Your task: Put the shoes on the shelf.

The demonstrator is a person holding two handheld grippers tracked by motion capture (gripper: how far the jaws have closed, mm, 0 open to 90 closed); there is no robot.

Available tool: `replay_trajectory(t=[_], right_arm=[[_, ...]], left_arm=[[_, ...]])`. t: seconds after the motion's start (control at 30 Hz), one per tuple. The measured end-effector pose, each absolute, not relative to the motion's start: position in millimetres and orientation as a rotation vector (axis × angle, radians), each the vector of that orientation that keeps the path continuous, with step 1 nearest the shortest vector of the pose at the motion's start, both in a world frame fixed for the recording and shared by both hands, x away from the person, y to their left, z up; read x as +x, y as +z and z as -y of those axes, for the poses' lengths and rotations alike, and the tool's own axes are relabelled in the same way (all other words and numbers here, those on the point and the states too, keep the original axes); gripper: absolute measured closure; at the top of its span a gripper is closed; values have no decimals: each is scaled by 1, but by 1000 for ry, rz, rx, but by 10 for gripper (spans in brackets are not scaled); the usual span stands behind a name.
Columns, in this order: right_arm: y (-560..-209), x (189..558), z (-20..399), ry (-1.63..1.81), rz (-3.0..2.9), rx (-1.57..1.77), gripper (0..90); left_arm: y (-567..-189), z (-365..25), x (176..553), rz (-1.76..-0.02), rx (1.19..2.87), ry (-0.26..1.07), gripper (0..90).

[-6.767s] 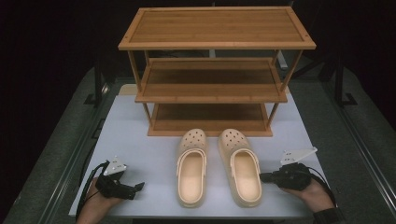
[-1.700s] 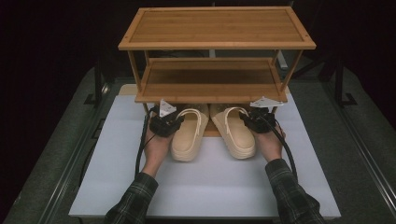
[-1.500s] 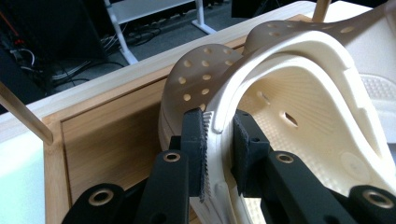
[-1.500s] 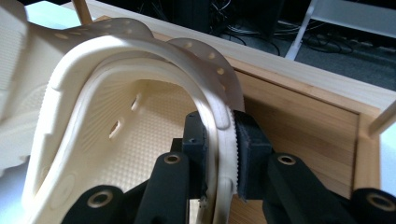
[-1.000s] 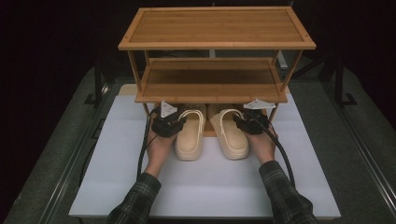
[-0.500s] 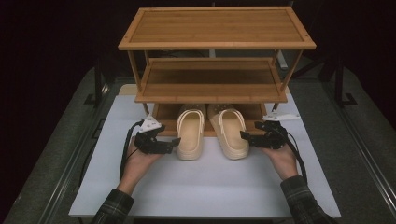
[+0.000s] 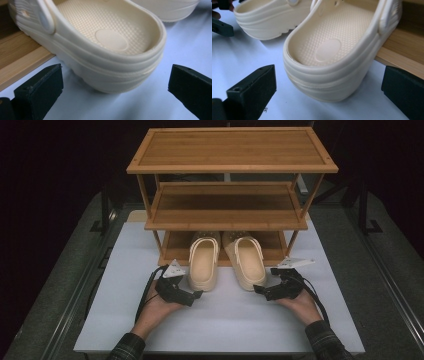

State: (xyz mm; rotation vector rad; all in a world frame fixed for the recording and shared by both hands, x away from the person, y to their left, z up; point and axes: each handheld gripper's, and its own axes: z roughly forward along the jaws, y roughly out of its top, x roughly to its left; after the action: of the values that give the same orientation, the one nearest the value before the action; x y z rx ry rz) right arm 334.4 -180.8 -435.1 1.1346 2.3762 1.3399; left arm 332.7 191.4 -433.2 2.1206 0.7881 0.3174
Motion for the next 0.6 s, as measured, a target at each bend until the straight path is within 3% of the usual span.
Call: replay_trajectory(t=[0.6], right_arm=[[-445,350,156,1263,-2382,1129,10]], left_arm=[[-444,-173,350,-798,2156,342,13]])
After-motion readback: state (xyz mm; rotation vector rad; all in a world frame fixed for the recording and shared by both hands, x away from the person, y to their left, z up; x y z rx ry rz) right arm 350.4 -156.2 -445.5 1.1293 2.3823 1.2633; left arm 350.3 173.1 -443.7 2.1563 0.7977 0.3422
